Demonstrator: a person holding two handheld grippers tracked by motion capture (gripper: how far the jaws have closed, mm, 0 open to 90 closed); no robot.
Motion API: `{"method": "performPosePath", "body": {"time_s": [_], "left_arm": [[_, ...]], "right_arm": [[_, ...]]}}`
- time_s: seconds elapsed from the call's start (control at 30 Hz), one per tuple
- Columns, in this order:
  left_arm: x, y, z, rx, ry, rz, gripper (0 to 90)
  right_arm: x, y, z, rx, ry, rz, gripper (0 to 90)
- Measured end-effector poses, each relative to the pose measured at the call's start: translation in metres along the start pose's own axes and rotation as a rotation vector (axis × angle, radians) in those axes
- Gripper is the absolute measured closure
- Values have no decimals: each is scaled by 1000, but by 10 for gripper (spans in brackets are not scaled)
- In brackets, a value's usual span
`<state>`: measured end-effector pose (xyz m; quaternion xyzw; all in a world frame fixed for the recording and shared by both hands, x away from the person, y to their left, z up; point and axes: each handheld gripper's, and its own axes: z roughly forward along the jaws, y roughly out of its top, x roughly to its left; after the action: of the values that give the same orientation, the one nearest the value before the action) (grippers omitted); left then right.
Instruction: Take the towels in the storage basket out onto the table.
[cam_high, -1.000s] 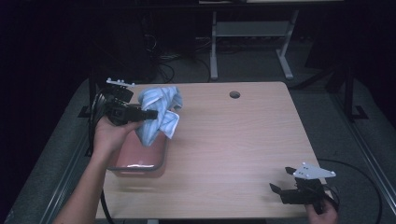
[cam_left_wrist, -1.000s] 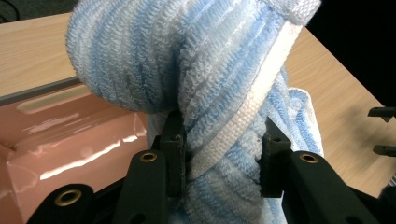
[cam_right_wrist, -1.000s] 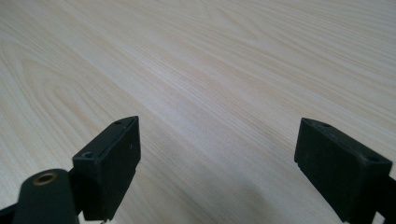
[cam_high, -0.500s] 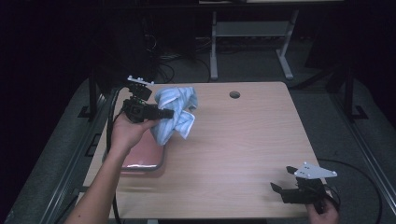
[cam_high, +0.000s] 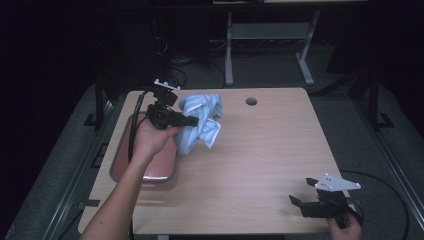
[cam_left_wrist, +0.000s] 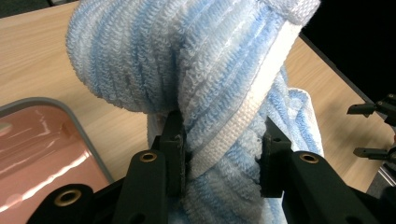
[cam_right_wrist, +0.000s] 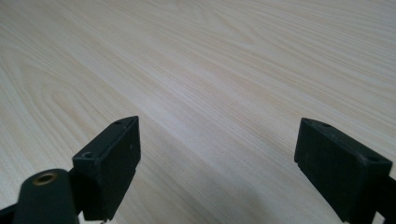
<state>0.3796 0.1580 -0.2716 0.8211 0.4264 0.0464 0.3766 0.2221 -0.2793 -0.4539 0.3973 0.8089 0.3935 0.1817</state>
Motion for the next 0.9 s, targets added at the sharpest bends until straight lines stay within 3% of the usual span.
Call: {"method": "performPosePath", "body": {"time_s": [0.27, 0.57, 0.9], "left_arm": [[-5, 3, 7, 15, -7, 13, 622], [-4, 5, 17, 41, -6, 13, 621], [-11, 17, 49, 64, -30, 20, 621]], "right_arm": [[-2, 1, 1, 3, 1, -1, 139], [-11, -3, -2, -2, -8, 30, 138], [-11, -4, -1, -3, -2, 32, 139]]}}
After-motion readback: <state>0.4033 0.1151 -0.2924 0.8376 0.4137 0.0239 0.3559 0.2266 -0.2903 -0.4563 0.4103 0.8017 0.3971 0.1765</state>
